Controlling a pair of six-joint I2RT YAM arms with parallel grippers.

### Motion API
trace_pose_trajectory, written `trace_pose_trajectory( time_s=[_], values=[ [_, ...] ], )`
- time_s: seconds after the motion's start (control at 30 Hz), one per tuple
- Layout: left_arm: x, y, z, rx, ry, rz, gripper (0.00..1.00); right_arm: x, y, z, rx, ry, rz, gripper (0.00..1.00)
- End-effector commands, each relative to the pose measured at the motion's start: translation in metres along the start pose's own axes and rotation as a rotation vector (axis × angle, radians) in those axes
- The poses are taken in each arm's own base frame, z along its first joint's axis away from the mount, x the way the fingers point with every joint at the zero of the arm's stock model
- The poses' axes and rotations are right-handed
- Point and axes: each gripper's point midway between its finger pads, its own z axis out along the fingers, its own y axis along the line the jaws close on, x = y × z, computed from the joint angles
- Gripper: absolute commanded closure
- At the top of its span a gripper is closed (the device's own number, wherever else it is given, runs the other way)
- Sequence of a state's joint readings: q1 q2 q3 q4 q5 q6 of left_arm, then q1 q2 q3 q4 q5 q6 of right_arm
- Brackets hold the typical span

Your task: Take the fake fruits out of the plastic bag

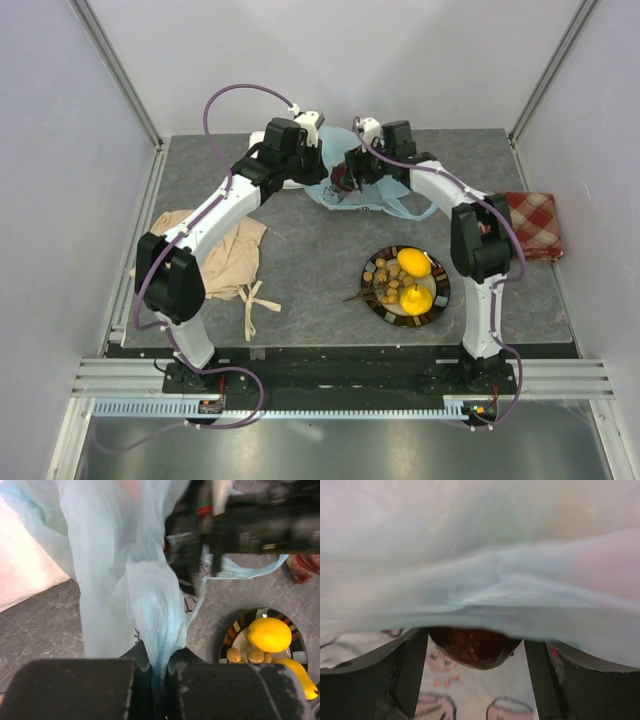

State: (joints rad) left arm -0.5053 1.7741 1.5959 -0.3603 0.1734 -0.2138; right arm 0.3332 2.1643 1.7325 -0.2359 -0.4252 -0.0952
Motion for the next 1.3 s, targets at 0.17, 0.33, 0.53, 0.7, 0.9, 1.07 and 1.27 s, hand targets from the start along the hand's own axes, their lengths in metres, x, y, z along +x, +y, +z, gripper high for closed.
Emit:
trace_pose_trajectory(
  time_s=[0.17, 0.33, 0.53, 0.7, 0.9, 1.07, 1.27],
  values=[
    [-0.014, 0.012, 0.003, -0.041, -0.046, 0.033, 0.98, -0.066, 0.036, -0.127, -0.062, -0.173, -0.026, 0.51],
    [-0.016, 0.014, 0.003, -0.043, -0.051, 0.037, 0.98, -0.037, 0.048, -0.161, -0.079, -0.138, -0.016, 0.51],
    [-0.022, 0.011, 0.000, -0.031, -0.063, 0.033, 0.98, -0.012, 0.048, -0.260, 0.018, -0.042, -0.132, 0.50],
    [-0.024, 0.009, 0.002, -0.023, -0.070, 0.009, 0.98, 0.074, 0.065, -0.317, 0.060, 0.214, -0.213, 0.49],
    [-0.027, 0.001, 0.001, 0.016, -0.071, -0.008, 0.98, 0.134, 0.073, -0.334, 0.022, 0.363, -0.230, 0.50],
    [-0.030, 0.002, -0.004, 0.006, -0.088, 0.015, 0.98, 0.153, 0.064, -0.334, 0.018, 0.429, -0.231, 0.51],
    [-0.024, 0.006, -0.006, -0.010, -0.076, 0.034, 0.98, 0.189, 0.050, -0.325, -0.031, 0.521, -0.160, 0.52]
  ],
)
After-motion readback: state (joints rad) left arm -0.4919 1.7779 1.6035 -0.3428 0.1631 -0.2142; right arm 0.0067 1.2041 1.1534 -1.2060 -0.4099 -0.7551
